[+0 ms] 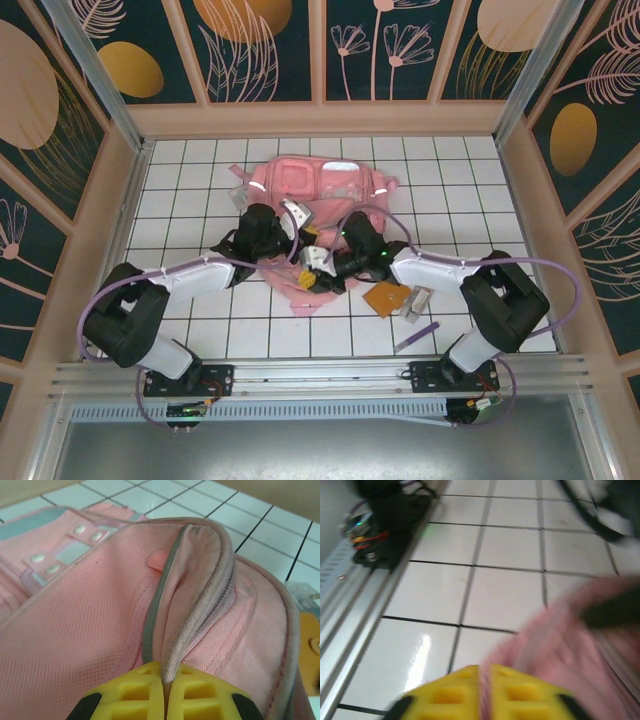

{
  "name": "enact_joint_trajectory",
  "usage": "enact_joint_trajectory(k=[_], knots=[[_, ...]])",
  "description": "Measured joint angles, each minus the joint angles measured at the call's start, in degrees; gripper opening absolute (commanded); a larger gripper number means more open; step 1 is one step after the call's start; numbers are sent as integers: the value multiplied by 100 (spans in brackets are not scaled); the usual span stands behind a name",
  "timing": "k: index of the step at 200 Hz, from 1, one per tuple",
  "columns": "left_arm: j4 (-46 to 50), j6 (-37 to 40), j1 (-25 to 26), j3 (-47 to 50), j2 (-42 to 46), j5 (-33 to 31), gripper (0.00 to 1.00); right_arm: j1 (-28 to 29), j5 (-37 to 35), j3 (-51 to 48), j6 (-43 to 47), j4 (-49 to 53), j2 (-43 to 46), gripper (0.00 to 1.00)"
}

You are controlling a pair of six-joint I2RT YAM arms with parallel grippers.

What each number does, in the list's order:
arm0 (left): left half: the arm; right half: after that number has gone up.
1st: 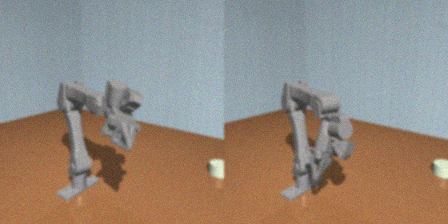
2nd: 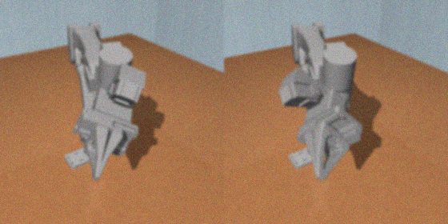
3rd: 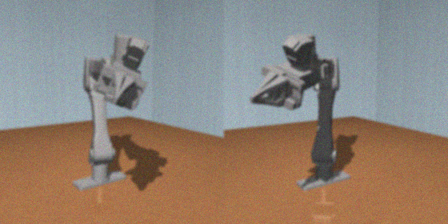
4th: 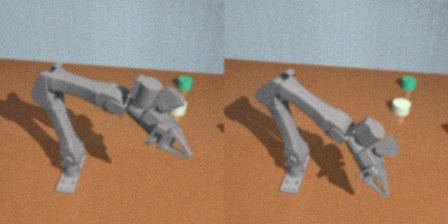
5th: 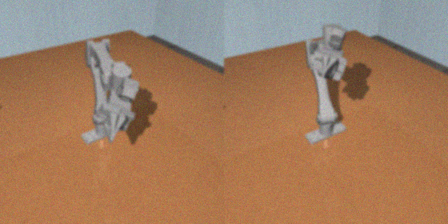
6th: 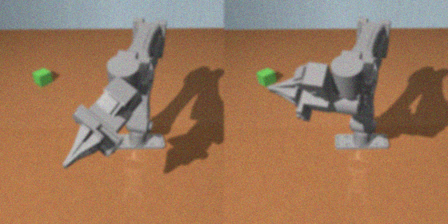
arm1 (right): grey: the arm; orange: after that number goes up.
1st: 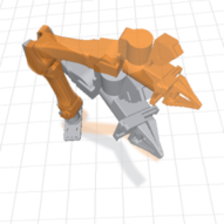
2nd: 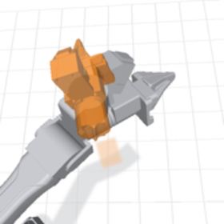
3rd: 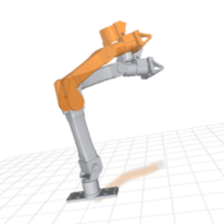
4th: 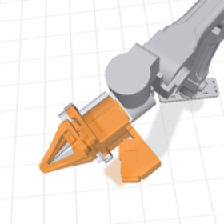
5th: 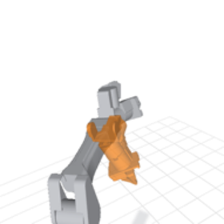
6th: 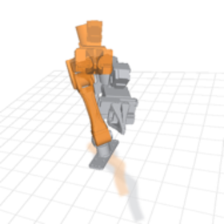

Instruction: Pack books, pencil case, and school supplies into a backpack

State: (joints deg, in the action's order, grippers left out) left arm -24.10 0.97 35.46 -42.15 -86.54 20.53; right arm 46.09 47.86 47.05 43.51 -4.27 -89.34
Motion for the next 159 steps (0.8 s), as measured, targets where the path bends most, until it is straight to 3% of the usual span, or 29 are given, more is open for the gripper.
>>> enact_joint_trajectory(k=[44,61,89,97,115,125,144,159], knots=[[-68,199,2,-46,15,0,0,-116,-313,-629,809,310,981,32],[9,343,-13,-46,59,39,0,-420,-560,-999,1010,254,1759,40],[170,619,-76,-59,101,225,0,-1073,-949,-1556,907,-603,2771,42],[216,706,-94,-63,101,295,0,-1241,-1084,-1692,717,-1032,2918,51],[317,909,-142,-70,101,498,0,-1508,-1528,-1858,57,-1991,2981,58],[363,986,-175,-79,101,621,0,-1622,-1714,-1770,-131,-2177,2896,74],[474,1062,-229,-120,101,828,0,-1849,-1674,-916,50,-1355,2402,58],[599,1117,-275,-197,101,1001,0,-1956,-1593,55,442,-498,1794,60]])
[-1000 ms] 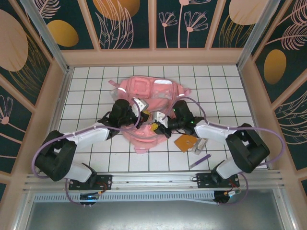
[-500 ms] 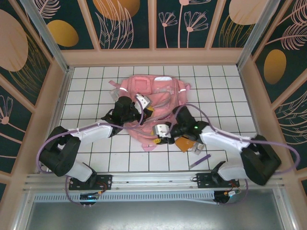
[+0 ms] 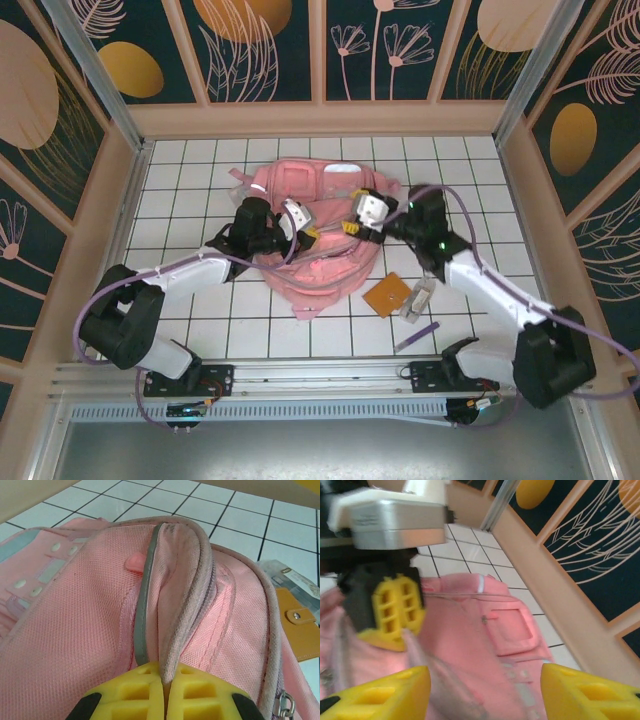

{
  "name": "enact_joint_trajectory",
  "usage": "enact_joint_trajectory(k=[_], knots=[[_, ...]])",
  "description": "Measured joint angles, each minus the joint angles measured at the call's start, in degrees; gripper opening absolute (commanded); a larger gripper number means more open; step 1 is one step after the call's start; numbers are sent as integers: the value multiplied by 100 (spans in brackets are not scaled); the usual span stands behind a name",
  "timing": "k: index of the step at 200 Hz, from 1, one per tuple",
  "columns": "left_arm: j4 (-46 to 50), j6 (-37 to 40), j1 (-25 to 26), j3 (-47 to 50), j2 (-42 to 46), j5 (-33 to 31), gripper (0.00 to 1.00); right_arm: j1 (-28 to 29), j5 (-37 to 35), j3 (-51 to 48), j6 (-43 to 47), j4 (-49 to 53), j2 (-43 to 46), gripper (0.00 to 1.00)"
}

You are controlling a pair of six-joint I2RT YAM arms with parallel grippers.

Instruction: Pack books, pencil case, and school supplies into a backpack

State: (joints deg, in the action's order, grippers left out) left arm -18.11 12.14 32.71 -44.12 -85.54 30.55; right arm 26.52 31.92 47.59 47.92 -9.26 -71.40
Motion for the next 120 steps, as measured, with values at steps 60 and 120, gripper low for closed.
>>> enact_joint_trajectory(k=[60,120], knots=[[649,448,-57,-442,-271,723,0,15,264,114,2173,1405,-417,75],[1172,1025,-94,-708,-507,951,0,348,197,304,2575,1631,-955,46]])
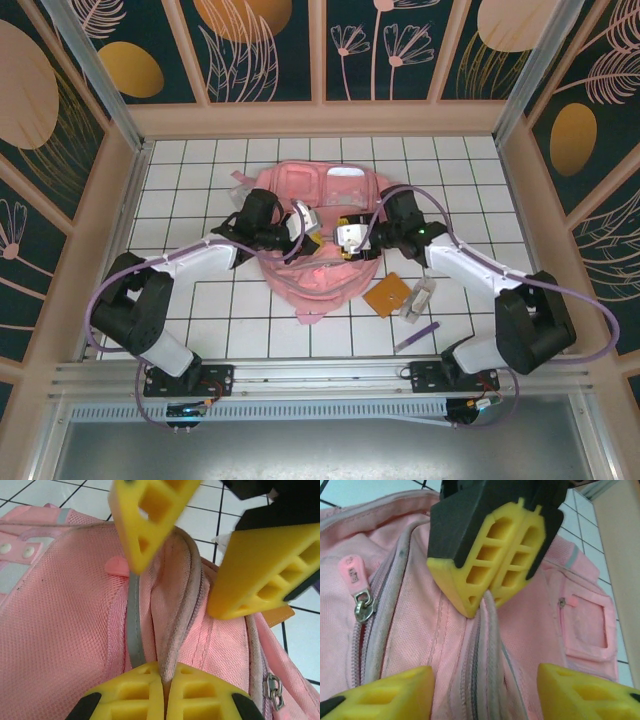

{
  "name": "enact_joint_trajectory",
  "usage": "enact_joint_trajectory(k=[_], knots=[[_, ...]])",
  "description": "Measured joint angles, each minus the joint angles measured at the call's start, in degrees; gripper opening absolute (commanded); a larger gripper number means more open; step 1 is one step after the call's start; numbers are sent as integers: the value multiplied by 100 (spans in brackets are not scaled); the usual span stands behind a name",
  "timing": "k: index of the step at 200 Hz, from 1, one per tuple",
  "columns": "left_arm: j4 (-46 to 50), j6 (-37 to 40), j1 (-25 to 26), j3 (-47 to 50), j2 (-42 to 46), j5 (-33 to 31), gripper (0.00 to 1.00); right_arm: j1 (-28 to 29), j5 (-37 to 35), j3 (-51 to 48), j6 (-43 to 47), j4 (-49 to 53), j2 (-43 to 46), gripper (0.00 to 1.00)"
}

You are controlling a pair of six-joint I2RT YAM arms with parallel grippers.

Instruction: Pack books, pencil case, and school supplies into a backpack

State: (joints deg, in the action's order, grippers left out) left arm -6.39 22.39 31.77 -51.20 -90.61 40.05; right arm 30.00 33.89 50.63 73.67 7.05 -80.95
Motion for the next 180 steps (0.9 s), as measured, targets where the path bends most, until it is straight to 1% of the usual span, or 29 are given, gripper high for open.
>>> enact_joint_trajectory(k=[4,14,25,29,30,35,46,50,58,63,71,82,90,110,118,128,150,162,180], knots=[[33,44,-2,-20,0,2,0,2,20,48,4,33,-57,44],[79,166,-20,-42,0,9,0,11,48,109,-4,79,-146,34],[120,297,-48,-42,2,24,0,11,85,131,-83,96,-214,22],[151,348,-52,-42,2,33,0,11,101,140,-50,90,-232,16],[153,358,-55,-42,4,33,0,11,107,144,-68,92,-240,13],[179,409,-61,-42,13,44,7,11,118,162,-83,81,-262,7],[227,461,-74,-37,66,39,15,11,177,208,-214,103,-310,0],[247,457,-83,-33,105,31,17,11,208,227,-223,103,-323,0],[275,391,-94,-26,229,44,31,11,243,251,-332,116,-352,0],[280,389,-92,-24,339,42,34,11,262,258,-378,116,-374,0],[302,225,-92,-13,601,35,41,11,321,258,-474,118,-411,0],[286,-42,-92,48,1012,-11,44,11,407,258,-623,127,-448,0],[232,-409,-92,166,1373,-42,45,11,485,258,-750,133,-452,0],[197,-1394,-92,577,2087,-17,53,11,656,258,-1075,114,-452,0],[197,-1814,-92,745,2251,-24,54,11,702,258,-1198,94,-452,0],[199,-2341,-92,981,2389,-44,52,11,774,258,-1349,57,-452,0],[201,-3327,-92,1445,2437,-46,51,11,931,258,-1593,37,-452,0],[240,-3687,-92,1591,2380,-46,53,11,1008,258,-1690,33,-452,0],[295,-3993,-92,1620,2238,-52,52,11,1102,258,-1731,39,-457,0]])
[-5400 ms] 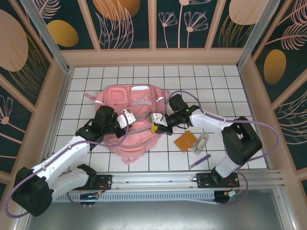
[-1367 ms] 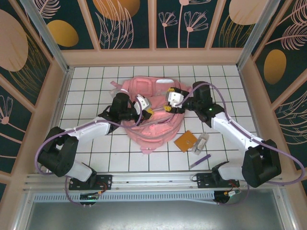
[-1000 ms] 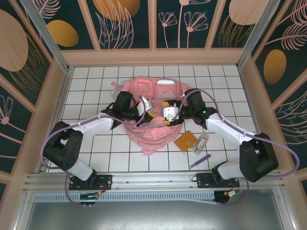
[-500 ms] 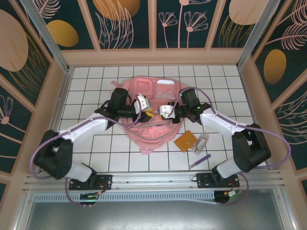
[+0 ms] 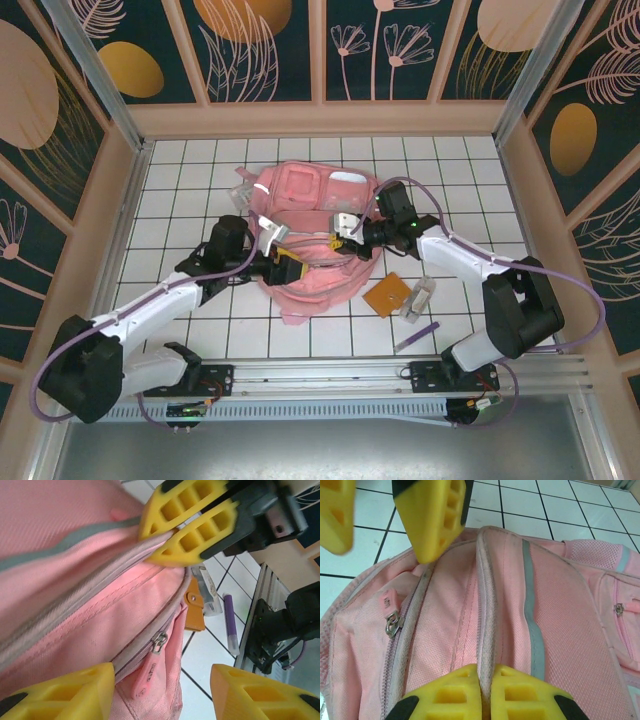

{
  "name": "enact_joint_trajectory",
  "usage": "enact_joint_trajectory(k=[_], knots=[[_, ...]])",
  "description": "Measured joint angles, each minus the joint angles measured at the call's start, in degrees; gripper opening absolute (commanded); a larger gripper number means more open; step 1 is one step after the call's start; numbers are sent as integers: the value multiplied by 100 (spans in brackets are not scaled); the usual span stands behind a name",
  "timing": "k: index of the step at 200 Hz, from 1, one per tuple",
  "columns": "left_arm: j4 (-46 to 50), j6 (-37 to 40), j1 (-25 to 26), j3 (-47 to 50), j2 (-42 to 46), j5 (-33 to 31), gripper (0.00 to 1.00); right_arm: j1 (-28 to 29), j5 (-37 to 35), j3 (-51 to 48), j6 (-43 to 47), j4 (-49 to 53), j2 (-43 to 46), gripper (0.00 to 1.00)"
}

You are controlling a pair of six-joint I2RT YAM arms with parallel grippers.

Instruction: Pack books, pencil case, and school supplies into a backpack

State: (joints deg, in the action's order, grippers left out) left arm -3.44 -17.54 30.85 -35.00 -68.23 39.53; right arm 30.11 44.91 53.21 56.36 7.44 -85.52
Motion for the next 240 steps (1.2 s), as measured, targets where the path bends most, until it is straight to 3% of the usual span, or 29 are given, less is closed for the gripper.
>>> enact_joint_trajectory(k=[71,135,240], knots=[[59,-227,0,-24,-739,240,43,0,151,111,4,212,-203,0],[326,-229,0,260,-306,352,45,0,151,369,28,356,-284,0],[229,-551,22,-44,-1217,284,54,101,72,420,229,503,-352,0]])
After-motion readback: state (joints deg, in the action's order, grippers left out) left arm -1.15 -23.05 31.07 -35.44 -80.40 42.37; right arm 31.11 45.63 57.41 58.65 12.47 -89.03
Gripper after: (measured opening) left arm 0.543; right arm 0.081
